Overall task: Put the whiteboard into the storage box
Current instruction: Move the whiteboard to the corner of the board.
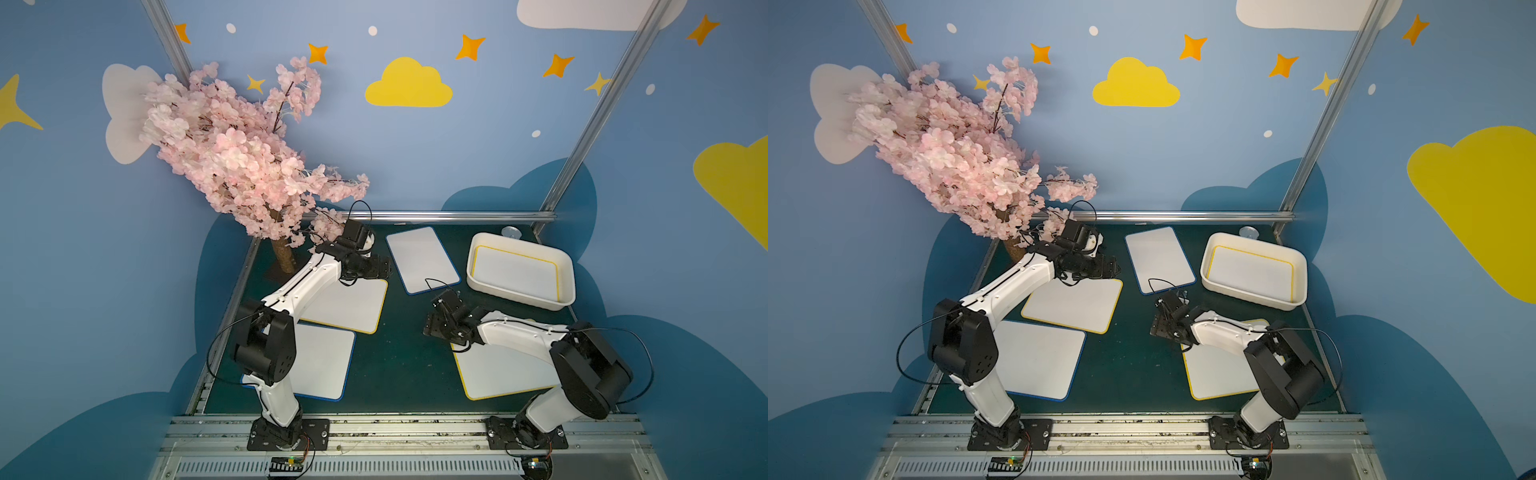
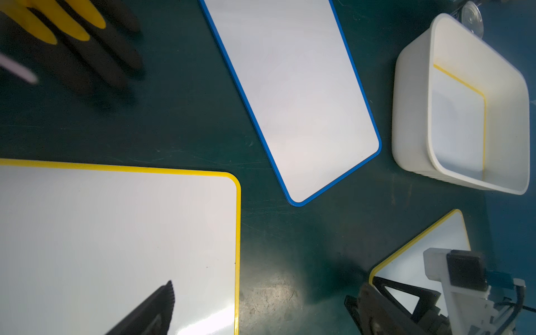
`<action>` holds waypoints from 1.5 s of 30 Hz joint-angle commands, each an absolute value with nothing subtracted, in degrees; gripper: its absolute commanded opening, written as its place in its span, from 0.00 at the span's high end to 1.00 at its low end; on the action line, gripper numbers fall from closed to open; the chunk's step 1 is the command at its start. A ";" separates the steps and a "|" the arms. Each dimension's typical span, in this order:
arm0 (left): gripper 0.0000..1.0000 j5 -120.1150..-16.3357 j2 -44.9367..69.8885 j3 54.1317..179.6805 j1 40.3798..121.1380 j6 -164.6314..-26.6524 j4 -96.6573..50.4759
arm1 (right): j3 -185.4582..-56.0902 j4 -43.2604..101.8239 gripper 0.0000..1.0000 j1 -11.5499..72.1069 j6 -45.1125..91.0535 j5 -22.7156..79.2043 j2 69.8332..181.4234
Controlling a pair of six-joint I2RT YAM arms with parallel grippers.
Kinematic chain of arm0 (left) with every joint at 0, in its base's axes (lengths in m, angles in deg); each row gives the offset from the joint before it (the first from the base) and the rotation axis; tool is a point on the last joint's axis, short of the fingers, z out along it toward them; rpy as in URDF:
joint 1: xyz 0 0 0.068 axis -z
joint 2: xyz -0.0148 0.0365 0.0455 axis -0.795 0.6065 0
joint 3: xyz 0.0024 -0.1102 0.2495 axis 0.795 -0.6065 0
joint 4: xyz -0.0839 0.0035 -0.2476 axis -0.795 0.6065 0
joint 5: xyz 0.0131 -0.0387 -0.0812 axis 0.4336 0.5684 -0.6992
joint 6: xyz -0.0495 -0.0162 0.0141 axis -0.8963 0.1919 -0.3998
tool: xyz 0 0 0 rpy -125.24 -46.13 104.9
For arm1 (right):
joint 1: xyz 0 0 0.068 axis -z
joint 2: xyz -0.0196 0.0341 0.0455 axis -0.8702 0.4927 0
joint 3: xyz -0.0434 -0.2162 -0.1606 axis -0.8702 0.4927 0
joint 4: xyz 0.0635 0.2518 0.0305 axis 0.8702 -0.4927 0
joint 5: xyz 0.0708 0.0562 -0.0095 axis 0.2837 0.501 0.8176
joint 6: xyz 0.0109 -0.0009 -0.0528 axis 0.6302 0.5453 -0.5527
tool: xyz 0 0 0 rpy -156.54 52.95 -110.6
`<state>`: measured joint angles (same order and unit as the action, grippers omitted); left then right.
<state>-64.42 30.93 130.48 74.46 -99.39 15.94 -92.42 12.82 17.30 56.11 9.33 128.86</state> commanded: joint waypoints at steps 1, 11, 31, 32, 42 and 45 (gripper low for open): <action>0.00 -65.09 28.61 130.92 73.14 -99.36 16.13 | -94.56 16.84 0.13 15.50 57.18 17.39 134.27; 0.00 -63.84 26.73 129.82 69.39 -100.16 15.91 | -111.13 15.93 0.14 12.41 54.87 20.29 144.06; 0.00 -54.58 28.90 127.61 82.67 -105.56 18.75 | -83.15 4.59 0.11 31.52 41.52 0.14 102.05; 0.00 -53.12 29.35 127.71 84.53 -106.92 19.24 | -81.36 4.37 0.11 33.17 41.45 -0.82 100.92; 0.00 -48.00 35.31 128.94 99.00 -128.14 22.53 | -74.91 11.90 0.10 45.83 45.84 -1.79 101.36; 0.00 -47.21 35.97 127.48 101.35 -133.84 20.11 | -74.62 12.96 0.09 47.91 46.72 -1.81 103.25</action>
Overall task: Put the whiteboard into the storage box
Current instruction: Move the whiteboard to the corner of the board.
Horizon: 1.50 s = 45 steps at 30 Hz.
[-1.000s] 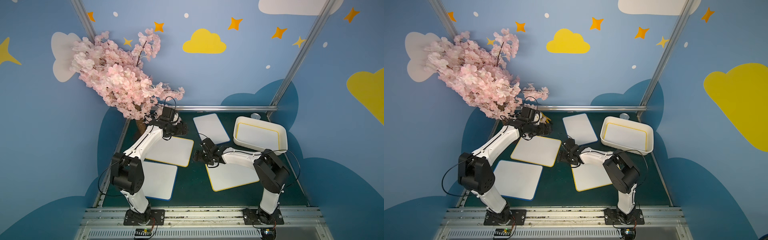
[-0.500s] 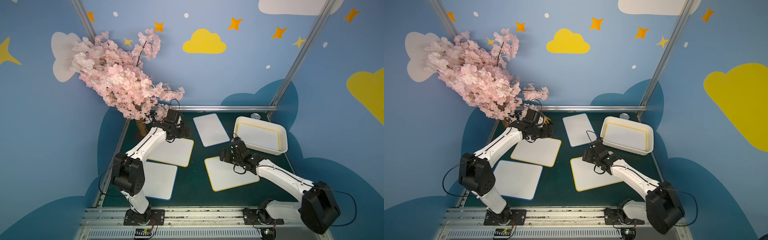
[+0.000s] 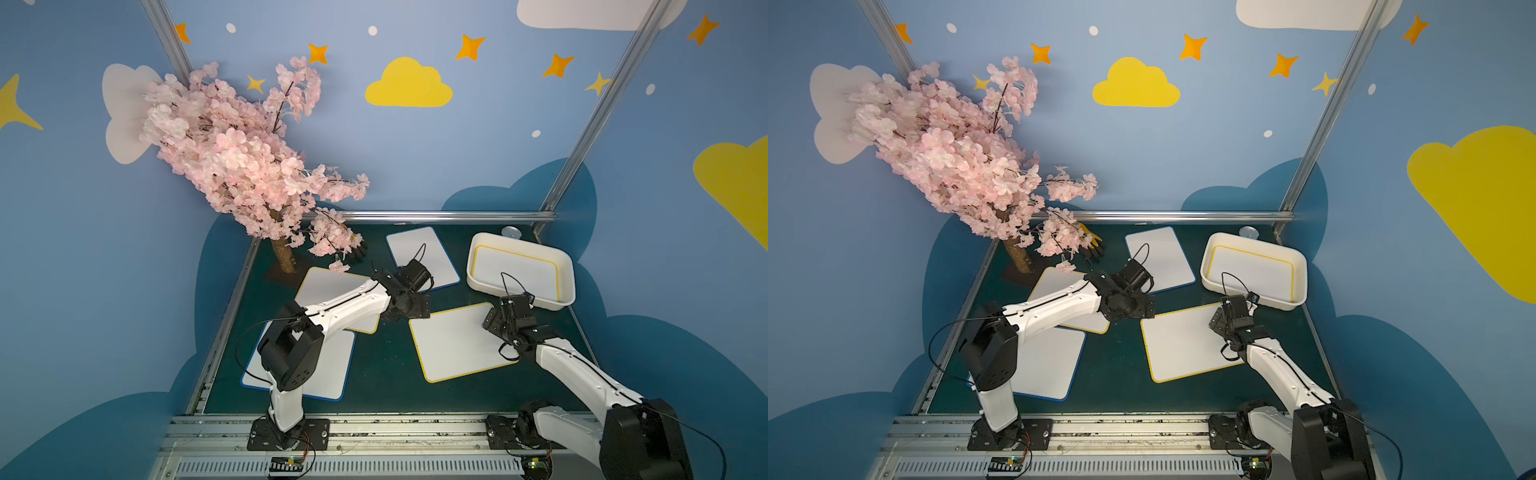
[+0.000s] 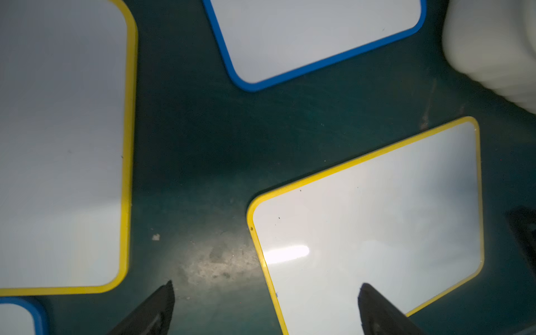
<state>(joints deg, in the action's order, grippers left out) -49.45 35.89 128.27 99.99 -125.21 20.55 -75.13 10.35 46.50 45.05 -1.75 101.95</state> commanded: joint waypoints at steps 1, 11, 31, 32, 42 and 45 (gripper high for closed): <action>0.00 -47.35 36.04 126.77 101.73 -135.28 19.01 | -74.52 13.28 0.09 48.74 46.76 -0.93 103.76; 0.00 -49.74 39.66 124.84 102.74 -142.99 13.92 | -73.57 14.84 0.09 54.20 51.47 5.69 107.20; 0.00 -52.61 42.47 121.14 100.35 -142.18 12.78 | -73.77 12.70 0.10 48.09 63.40 18.29 113.45; 0.00 -52.87 42.34 120.41 100.02 -142.06 12.37 | -73.73 12.17 0.10 46.98 64.48 18.10 113.35; 0.00 -55.56 42.80 118.57 98.36 -139.49 9.97 | -72.67 10.25 0.10 38.26 72.46 17.27 113.05; 0.00 -56.61 43.70 119.62 97.56 -137.58 10.02 | -72.60 10.30 0.11 36.21 74.12 17.52 113.74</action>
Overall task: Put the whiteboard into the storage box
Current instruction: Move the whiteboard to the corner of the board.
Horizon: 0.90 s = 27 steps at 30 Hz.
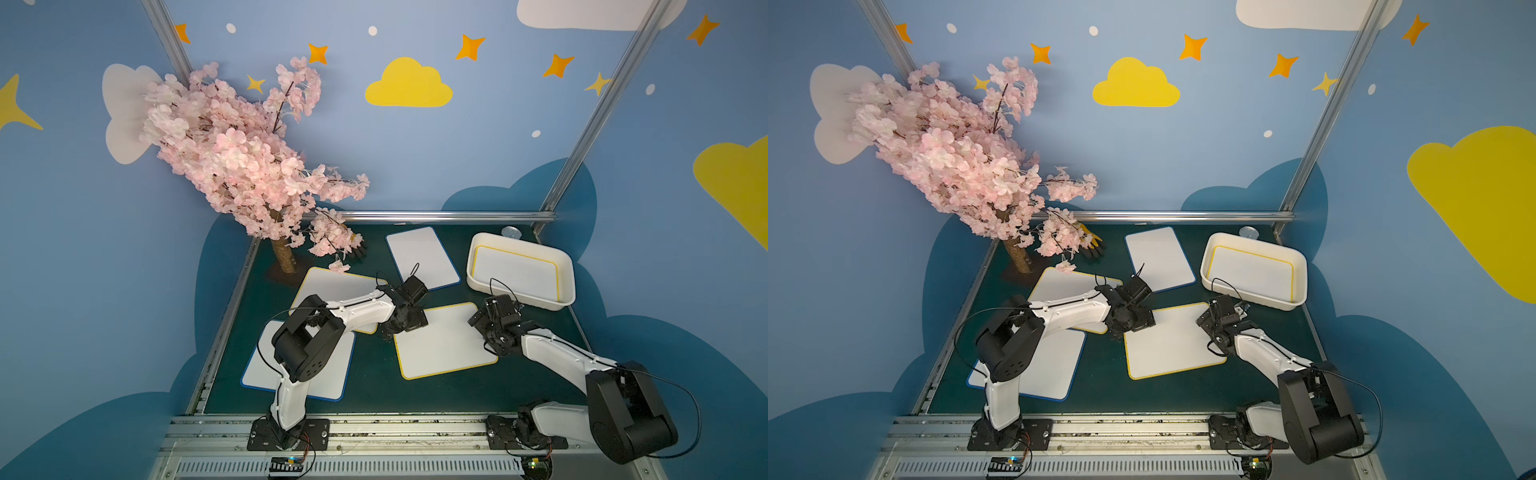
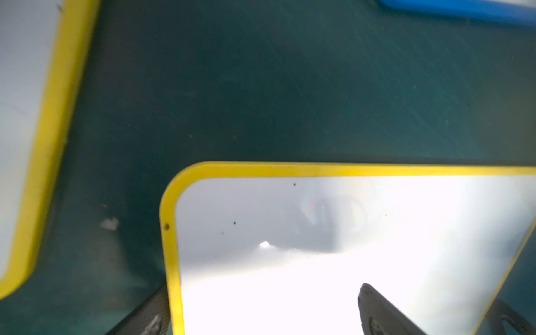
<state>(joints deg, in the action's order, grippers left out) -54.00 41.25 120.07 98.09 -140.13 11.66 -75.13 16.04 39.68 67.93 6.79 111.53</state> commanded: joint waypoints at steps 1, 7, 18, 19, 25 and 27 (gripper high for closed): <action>0.00 -56.57 44.18 120.50 97.29 -136.68 10.63 | -72.53 10.41 0.11 35.45 74.63 17.56 114.06; 0.00 -57.93 46.20 124.45 95.16 -130.86 12.34 | -73.63 9.43 0.11 29.79 77.11 16.31 116.11; 0.00 -58.19 47.98 129.85 93.08 -121.20 20.75 | -72.67 9.03 0.11 24.17 77.40 13.24 117.19; 0.00 -58.24 48.00 129.94 93.04 -120.51 21.28 | -72.84 7.93 0.11 23.77 77.02 12.11 116.88; 0.00 -57.71 50.99 131.96 93.70 -117.59 24.19 | -71.46 4.56 0.11 23.57 74.92 7.30 114.07; 0.00 -57.70 51.76 132.56 93.65 -117.42 24.35 | -71.27 4.53 0.11 23.57 73.60 7.21 113.01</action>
<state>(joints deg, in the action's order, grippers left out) -55.99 48.81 131.92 93.22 -119.65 23.74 -74.79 12.80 24.95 72.11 -2.78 112.14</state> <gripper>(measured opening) 0.996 0.893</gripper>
